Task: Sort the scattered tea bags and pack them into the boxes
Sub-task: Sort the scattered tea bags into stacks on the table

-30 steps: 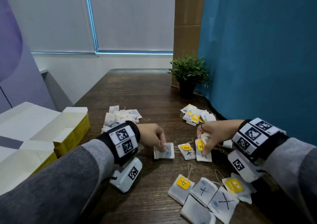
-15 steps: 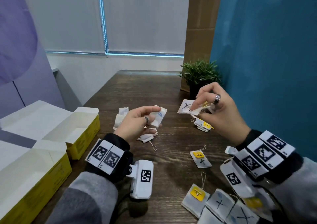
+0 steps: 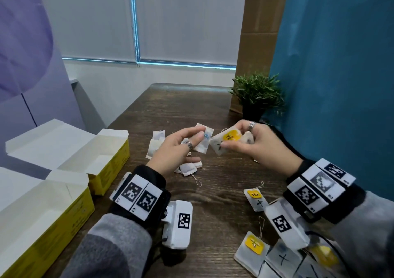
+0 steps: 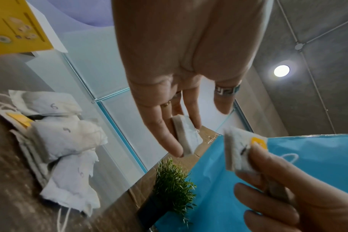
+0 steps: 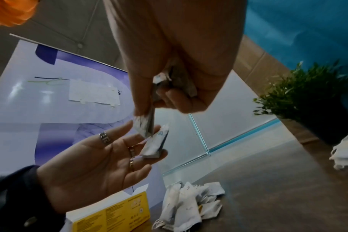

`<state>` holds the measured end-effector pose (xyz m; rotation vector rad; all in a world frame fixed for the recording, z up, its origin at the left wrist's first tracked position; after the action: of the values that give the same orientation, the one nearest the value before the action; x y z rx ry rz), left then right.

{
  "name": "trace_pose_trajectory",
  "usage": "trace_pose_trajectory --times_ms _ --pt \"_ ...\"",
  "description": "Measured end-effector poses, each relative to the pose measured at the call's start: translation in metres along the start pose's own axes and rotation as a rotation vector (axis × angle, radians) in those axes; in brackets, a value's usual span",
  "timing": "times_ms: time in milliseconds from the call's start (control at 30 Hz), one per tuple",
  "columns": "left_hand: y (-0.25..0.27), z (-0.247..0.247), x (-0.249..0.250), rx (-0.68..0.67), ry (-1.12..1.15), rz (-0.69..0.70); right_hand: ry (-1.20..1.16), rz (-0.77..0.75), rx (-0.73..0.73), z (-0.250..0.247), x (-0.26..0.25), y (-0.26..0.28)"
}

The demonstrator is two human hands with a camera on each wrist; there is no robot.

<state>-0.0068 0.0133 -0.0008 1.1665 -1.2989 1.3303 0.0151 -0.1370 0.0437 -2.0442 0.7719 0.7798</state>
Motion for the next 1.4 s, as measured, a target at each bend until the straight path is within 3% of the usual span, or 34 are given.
trace_pose_trajectory --times_ms 133,233,367,567,633,800,867,967,1033,1133,1267,1400 --pt "0.002 0.011 -0.004 -0.052 0.058 -0.020 -0.042 0.167 -0.138 0.024 0.019 -0.005" --pt "0.000 0.009 -0.007 -0.034 0.028 -0.003 -0.034 0.233 -0.158 0.031 0.026 -0.005" --pt "-0.005 -0.009 -0.009 0.099 -0.104 0.038 -0.427 0.389 -0.072 0.029 0.038 -0.003" --pt "-0.013 0.004 0.000 0.174 -0.181 0.074 -0.567 0.397 -0.228 0.030 0.033 0.001" --pt "-0.024 0.021 0.001 0.118 -0.170 0.035 -0.529 0.399 -0.199 0.020 0.040 -0.001" --pt "-0.059 0.063 -0.009 0.000 -0.179 -0.128 -0.306 0.399 0.064 -0.050 0.085 -0.010" --pt "-0.067 0.076 -0.018 -0.033 -0.359 -0.166 -0.195 0.437 0.166 -0.082 0.114 -0.011" --pt "-0.065 0.110 -0.046 -0.308 -0.800 -0.242 -0.024 0.562 0.246 -0.113 0.159 -0.005" --pt "-0.056 0.124 -0.063 -0.464 -0.973 -0.304 0.102 0.636 0.203 -0.118 0.178 -0.001" --pt "-0.048 0.141 -0.068 -0.574 -1.086 -0.299 0.406 0.651 0.048 -0.119 0.178 -0.001" --pt "-0.035 0.156 -0.072 -0.645 -1.129 -0.314 0.449 0.676 -0.043 -0.124 0.167 0.014" --pt "-0.027 0.157 -0.074 -0.672 -1.181 -0.292 0.614 0.753 -0.265 -0.123 0.160 0.046"
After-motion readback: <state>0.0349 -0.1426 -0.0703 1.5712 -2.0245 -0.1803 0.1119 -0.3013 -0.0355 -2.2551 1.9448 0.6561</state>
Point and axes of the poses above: each hand's wrist, its own y-axis away from the middle knuckle, its own z-axis out of the palm, x = y × z, the point moved 9 cm from there along -y, towards the middle knuckle, and after that the axes turned 4 degrees about -z, right-handed, at the moved point
